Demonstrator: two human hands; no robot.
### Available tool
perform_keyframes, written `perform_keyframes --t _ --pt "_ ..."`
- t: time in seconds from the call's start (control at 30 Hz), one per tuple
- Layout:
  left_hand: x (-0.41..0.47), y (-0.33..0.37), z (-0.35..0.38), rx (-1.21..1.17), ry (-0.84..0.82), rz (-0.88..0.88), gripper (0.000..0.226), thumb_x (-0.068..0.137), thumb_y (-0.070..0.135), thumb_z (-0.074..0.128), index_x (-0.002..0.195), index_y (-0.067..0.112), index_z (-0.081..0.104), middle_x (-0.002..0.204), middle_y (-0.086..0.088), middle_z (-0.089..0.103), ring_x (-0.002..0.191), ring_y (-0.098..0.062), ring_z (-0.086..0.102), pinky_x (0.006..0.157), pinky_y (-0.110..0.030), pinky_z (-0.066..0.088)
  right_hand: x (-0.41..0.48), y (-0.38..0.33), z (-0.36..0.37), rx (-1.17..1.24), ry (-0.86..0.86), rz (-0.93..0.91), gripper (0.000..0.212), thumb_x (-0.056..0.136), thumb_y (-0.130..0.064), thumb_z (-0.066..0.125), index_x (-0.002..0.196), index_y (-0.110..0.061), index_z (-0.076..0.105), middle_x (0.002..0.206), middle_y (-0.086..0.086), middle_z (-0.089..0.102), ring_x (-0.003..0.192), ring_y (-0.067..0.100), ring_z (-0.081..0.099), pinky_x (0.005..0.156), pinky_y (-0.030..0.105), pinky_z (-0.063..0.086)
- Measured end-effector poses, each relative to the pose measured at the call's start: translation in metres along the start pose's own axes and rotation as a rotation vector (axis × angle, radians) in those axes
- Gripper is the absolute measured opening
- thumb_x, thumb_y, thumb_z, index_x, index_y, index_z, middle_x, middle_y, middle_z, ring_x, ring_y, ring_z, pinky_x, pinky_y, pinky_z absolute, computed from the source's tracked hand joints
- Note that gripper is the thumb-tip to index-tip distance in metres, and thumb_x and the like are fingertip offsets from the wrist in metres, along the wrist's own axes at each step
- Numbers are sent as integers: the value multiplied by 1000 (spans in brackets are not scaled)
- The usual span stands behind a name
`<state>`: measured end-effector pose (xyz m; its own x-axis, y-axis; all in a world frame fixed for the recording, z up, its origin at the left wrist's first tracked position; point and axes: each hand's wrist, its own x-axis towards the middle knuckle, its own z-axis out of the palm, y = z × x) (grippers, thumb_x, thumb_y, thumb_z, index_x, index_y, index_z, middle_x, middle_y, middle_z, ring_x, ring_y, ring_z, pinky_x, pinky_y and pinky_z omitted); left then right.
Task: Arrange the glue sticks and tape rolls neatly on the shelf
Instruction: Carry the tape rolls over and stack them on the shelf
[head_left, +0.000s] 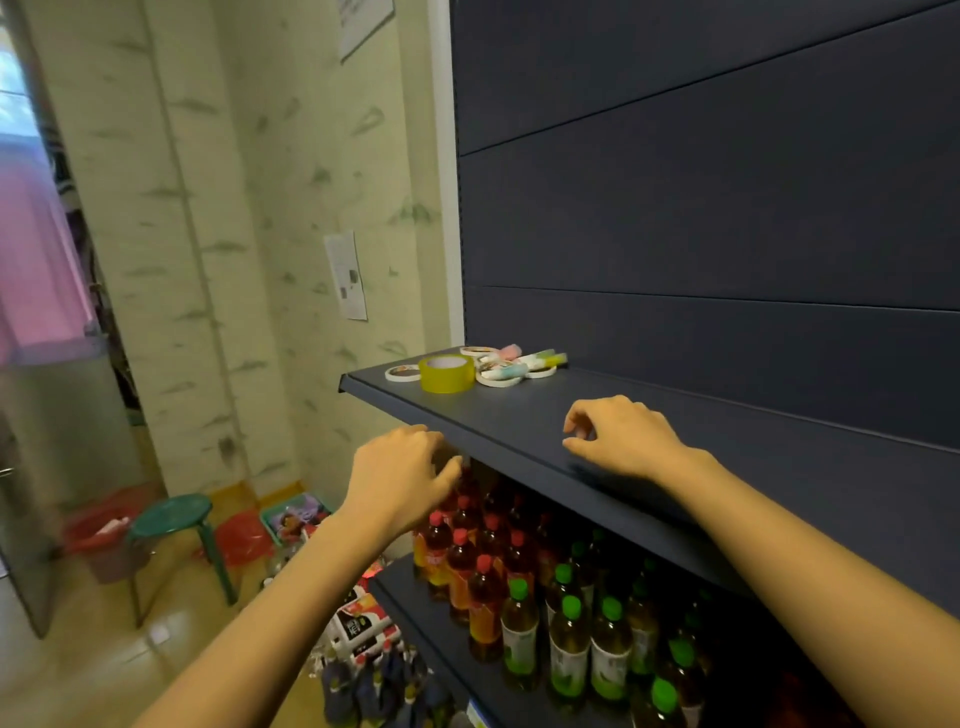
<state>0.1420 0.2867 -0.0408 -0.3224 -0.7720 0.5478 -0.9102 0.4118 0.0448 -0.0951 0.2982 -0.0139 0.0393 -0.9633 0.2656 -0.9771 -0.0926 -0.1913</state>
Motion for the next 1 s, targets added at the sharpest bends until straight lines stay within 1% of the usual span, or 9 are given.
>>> perform_keyframes --t 0.17,0.27,0.4,0.53,0.6,0.73,0.83,0.9,1.0 --pt "54 -38 29 10 30 -5 33 89 46 46 93 21 67 96 5 65 94 -17 60 66 -30 45 77 -1 18 -16 3 12 22 92 -35 52 112 -26 59 114 -5 61 105 20 56 79 32 42" --pt "94 -56 49 -10 47 -8 32 89 46 47 94 22 68 98 6 66 97 -16 60 69 -30 46 133 2 33 -16 32 29 25 93 -32 51 116 -24 57 119 0 59 108 24 56 82 35 43" --pt "144 -77 73 -38 2 11 31 89 45 46 98 22 67 105 5 64 104 -15 55 75 -32 49 200 7 52 -61 23 62 36 97 -30 45 130 -16 47 135 7 46 120 31 48 92 41 43" --pt "179 -96 93 -85 25 25 31 90 44 47 102 23 66 112 7 61 110 -13 50 78 -32 46 251 18 66 -80 -25 70 40 99 -31 38 137 -16 39 139 8 41 123 33 44 98 44 42" --pt "193 -104 103 -91 21 56 32 90 44 47 104 23 66 113 7 60 109 -13 49 77 -30 44 267 21 73 -118 -57 62 39 99 -31 38 135 -16 41 136 11 43 120 33 45 97 42 41" --pt "226 -118 117 -118 36 112 31 90 44 47 103 23 66 105 5 60 104 -14 51 68 -25 34 289 27 84 -220 -116 85 33 96 -37 43 123 -19 52 127 13 48 111 35 49 83 37 41" --pt "254 -125 130 -177 49 156 30 90 42 48 103 23 67 106 3 62 102 -15 53 69 -26 36 296 31 86 -189 -118 87 36 92 -45 48 117 -19 56 120 9 53 106 30 53 78 35 41" --pt "276 -127 138 -207 63 200 27 90 38 51 102 22 68 106 3 64 102 -16 53 70 -27 40 297 31 80 -77 -62 98 38 88 -49 55 113 -22 61 113 1 59 99 21 57 79 34 47" --pt "309 -126 151 -246 28 271 23 90 32 51 100 21 69 104 3 67 98 -17 57 67 -27 41 292 29 64 108 102 145 28 83 -47 64 101 -25 63 100 -6 63 89 14 60 80 39 53"
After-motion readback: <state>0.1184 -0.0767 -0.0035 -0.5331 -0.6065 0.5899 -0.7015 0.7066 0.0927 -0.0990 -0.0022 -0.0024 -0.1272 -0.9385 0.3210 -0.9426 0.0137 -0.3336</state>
